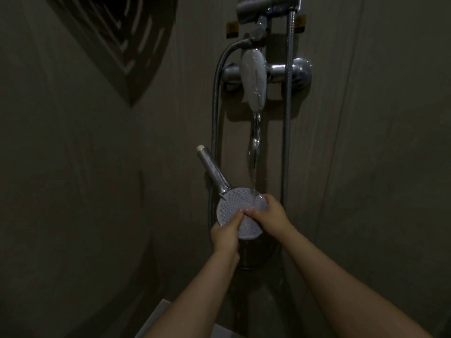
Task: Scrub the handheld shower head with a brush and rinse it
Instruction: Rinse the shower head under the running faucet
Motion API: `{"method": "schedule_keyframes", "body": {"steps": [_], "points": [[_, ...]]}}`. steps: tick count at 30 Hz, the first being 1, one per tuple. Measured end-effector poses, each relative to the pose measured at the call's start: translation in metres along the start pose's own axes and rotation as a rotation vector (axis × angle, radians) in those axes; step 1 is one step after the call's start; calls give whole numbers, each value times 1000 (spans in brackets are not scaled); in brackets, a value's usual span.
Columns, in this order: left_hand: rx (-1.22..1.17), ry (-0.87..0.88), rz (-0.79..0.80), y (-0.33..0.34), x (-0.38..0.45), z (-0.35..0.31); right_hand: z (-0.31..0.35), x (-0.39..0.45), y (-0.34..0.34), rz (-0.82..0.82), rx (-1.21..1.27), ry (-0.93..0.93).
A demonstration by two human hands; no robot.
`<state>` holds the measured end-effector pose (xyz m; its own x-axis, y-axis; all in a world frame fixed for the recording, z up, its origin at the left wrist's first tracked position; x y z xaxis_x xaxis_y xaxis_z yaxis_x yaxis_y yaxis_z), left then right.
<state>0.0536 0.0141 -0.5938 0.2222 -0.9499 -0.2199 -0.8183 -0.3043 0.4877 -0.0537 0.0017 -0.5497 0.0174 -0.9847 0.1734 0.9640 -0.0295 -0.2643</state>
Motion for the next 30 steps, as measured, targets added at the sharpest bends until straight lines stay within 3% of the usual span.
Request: {"method": "schedule_keyframes", "body": {"steps": [5,10,13,22,27,30], "points": [[112,17,-13,-4,-4,5,-4,8,-3,-81,-160,11],[313,-29,84,-30,0,-14,-8,7,-9,83,-283,120],[403,-29,150,-42,2,-29,-6,5,-5,42,-303,99],[768,-54,330,-87,17,-51,5,4,14,-37,-468,-180],[1031,-140,424,-113,24,-80,0,4,18,14,-903,-331],[1280,-185,444,-123,28,-102,-8,7,23,139,-1135,-409]]}}
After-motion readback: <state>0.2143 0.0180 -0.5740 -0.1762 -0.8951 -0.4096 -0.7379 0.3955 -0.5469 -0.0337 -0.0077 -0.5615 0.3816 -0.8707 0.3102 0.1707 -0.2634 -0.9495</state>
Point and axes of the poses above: each hand's wrist, its own x-axis towards the middle knuckle, its own y-axis out of the palm, z = x × y, the point moved 1 cm from there along x, towards the middle knuckle, and after that the axes turned 1 degree about x, right-handed, at the moved point
